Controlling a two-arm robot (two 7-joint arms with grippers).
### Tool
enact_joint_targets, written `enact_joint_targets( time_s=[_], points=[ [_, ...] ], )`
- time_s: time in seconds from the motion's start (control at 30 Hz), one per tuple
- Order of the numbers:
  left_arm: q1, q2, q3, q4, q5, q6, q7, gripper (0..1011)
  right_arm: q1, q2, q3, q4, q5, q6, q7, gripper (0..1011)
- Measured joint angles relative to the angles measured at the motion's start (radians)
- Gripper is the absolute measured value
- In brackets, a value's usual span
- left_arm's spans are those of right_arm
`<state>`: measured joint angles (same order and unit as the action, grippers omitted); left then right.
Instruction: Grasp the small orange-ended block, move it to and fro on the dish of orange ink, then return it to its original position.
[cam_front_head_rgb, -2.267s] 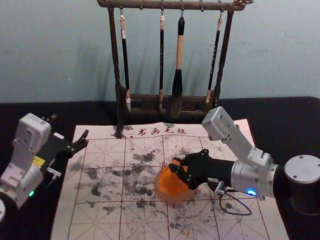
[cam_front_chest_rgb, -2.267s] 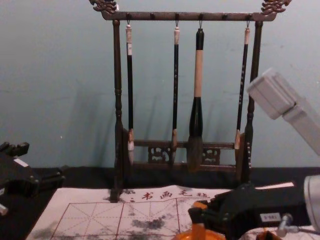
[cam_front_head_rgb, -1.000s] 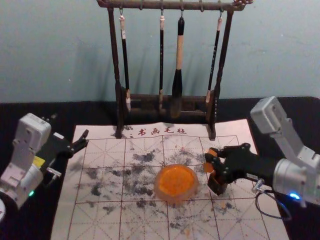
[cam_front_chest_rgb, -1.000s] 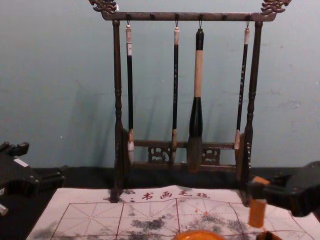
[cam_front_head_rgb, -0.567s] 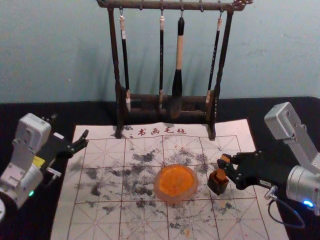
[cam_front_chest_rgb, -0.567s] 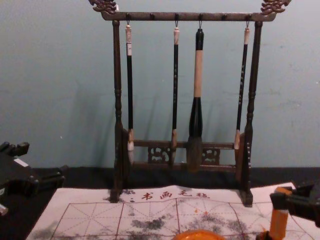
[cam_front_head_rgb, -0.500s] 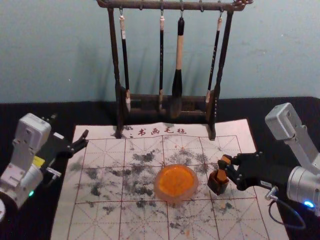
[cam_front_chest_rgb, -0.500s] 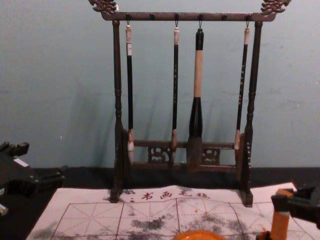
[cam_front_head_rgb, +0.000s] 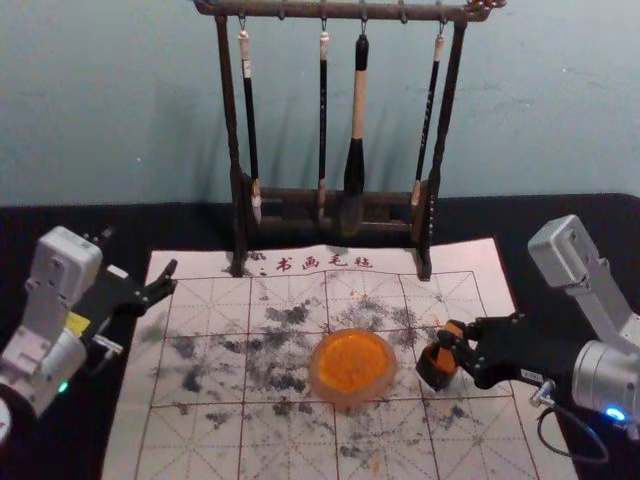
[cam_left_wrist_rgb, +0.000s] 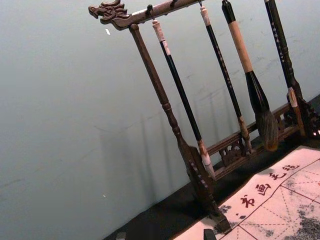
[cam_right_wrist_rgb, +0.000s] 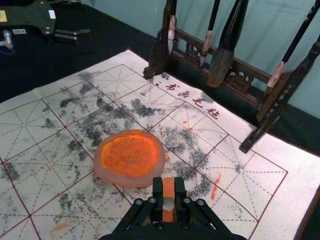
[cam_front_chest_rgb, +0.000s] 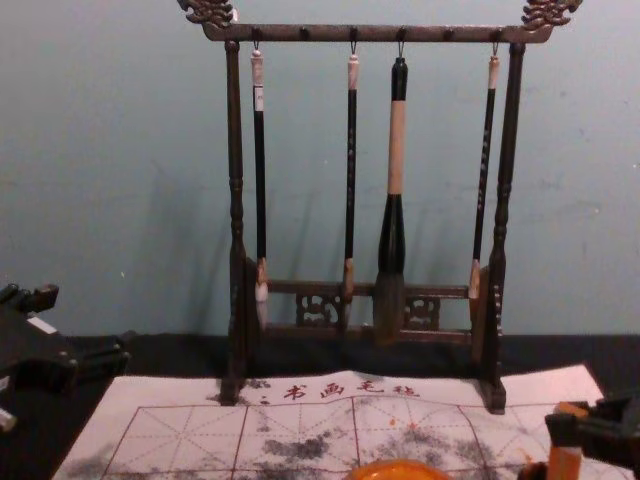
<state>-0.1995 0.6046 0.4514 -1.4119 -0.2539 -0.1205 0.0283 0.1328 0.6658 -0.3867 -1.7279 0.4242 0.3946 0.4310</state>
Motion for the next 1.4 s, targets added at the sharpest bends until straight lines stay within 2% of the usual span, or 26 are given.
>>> enact_joint_targets(
  time_s=[0.7, 1.4],
  points=[
    [0.000, 0.000, 0.000, 0.000, 0.000, 0.000, 0.000, 1001, 0.040, -0.037, -0.029, 0.069, -0.029, -0.027, 0.005, 82],
    [0.000, 0.000, 0.000, 0.000, 0.000, 0.000, 0.000, 1001, 0.036, -0.056, -0.032, 0.099, -0.052, -0.046, 0.007, 82]
  ],
)
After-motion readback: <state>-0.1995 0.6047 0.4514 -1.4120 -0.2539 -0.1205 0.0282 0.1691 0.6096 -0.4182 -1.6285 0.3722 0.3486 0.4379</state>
